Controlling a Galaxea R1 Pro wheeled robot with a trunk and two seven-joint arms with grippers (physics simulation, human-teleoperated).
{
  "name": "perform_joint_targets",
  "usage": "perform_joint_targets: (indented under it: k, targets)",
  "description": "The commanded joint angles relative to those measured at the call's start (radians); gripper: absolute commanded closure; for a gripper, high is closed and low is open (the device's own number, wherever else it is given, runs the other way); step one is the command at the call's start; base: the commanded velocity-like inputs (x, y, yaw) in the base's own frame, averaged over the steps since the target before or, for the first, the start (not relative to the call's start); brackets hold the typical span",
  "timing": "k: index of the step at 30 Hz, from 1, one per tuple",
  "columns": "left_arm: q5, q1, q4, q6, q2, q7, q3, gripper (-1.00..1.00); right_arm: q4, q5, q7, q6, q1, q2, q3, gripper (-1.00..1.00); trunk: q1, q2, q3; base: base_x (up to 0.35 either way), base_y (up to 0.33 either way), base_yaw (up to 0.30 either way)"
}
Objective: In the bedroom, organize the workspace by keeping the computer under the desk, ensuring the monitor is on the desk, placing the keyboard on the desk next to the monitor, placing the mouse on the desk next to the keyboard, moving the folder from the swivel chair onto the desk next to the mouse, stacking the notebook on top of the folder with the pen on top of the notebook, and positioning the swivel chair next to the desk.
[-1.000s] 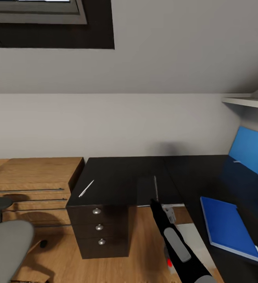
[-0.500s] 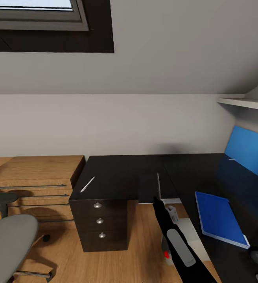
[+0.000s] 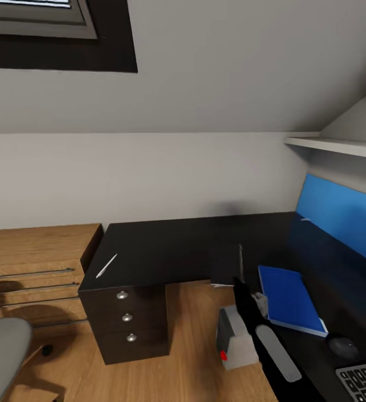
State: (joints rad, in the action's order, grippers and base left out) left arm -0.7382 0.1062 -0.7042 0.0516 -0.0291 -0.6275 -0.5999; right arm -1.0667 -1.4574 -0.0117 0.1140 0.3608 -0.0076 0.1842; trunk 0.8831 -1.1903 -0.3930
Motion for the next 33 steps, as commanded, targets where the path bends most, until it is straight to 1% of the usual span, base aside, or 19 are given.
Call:
perform_joint_targets:
  k: [1, 2, 4, 5, 7, 9, 10, 11, 12, 19, 22, 23, 26, 33]
  targets:
    - [-0.011, 0.001, -0.001, 0.016, -0.002, -0.007, -0.009, -1.0, -0.032, -0.041, -0.004, 0.008, -0.014, -0.015, 0.004, 1.0, 0.0, -0.001, -0.002, 0.0, 0.0, -0.249]
    - [-0.011, 0.001, -0.001, 0.023, -0.002, -0.007, -0.009, -1.0, -0.057, -0.067, -0.008, 0.007, -0.026, -0.025, 0.004, 1.0, 0.0, -0.001, -0.002, 0.0, 0.0, -0.249]
    - [-0.012, 0.001, -0.001, 0.055, -0.002, -0.007, -0.011, -1.0, -0.078, -0.097, -0.023, 0.007, -0.038, -0.035, 0.004, 1.0, 0.0, -0.001, -0.003, 0.0, 0.0, -0.249]
    - [-0.013, 0.001, -0.001, 0.062, -0.002, -0.007, -0.011, -1.0, -0.083, -0.105, -0.031, 0.007, -0.041, -0.037, 0.004, 1.0, 0.0, -0.001, -0.004, 0.0, 0.0, -0.249]
    - [-0.013, 0.001, 0.0, 0.078, -0.002, -0.007, -0.012, -1.0, -0.094, -0.124, -0.071, 0.007, -0.047, -0.041, 0.003, 1.0, 0.0, -0.001, -0.005, 0.0, 0.0, -0.249]
    - [-0.013, 0.001, 0.0, 0.081, -0.002, -0.007, -0.012, -1.0, -0.098, -0.129, -0.087, 0.007, -0.048, -0.042, 0.001, 1.0, 0.0, -0.001, -0.006, 0.0, 0.0, -0.249]
    - [-0.013, 0.001, 0.0, 0.085, -0.002, -0.007, -0.012, -1.0, -0.101, -0.134, -0.103, 0.007, -0.049, -0.043, -0.008, 1.0, 0.0, -0.001, -0.007, 0.0, 0.0, -0.249]
    - [-0.013, 0.001, 0.0, 0.087, -0.002, -0.007, -0.012, -1.0, -0.102, -0.136, -0.114, 0.007, -0.049, -0.044, -0.027, 1.0, 0.0, -0.001, -0.007, 0.0, 0.0, -0.249]
    - [-0.013, 0.001, 0.0, 0.088, -0.002, -0.007, -0.012, -1.0, -0.103, -0.137, -0.117, 0.007, -0.05, -0.044, -0.033, 1.0, 0.0, -0.001, -0.008, 0.0, 0.0, -0.249]
    - [-0.013, 0.001, 0.0, 0.089, -0.001, -0.007, -0.013, -1.0, -0.1, -0.137, -0.12, 0.006, -0.05, -0.045, -0.052, 1.0, 0.0, -0.001, -0.012, 0.0, 0.0, -0.249]
    - [-0.013, 0.001, 0.0, 0.088, 0.0, -0.007, -0.014, -1.0, -0.099, -0.136, -0.12, 0.005, -0.051, -0.045, -0.081, 1.0, 0.0, -0.001, -0.014, 0.0, 0.0, -0.249]
    - [-0.013, 0.001, 0.0, 0.088, 0.0, -0.007, -0.014, -1.0, -0.099, -0.136, -0.12, 0.005, -0.051, -0.045, -0.085, 1.0, 0.0, -0.001, -0.015, 0.0, 0.0, -0.249]
    - [-0.013, 0.001, 0.0, 0.088, 0.0, -0.007, -0.014, -1.0, -0.099, -0.136, -0.12, 0.005, -0.051, -0.045, -0.091, 1.0, 0.0, -0.001, -0.017, 0.0, 0.0, -0.249]
    - [-0.013, 0.001, 0.0, 0.089, -0.001, -0.007, -0.019, -1.0, -0.099, -0.136, -0.12, 0.006, -0.051, -0.044, -0.093, 1.0, 0.0, -0.001, -0.021, 0.0, 0.0, -0.249]
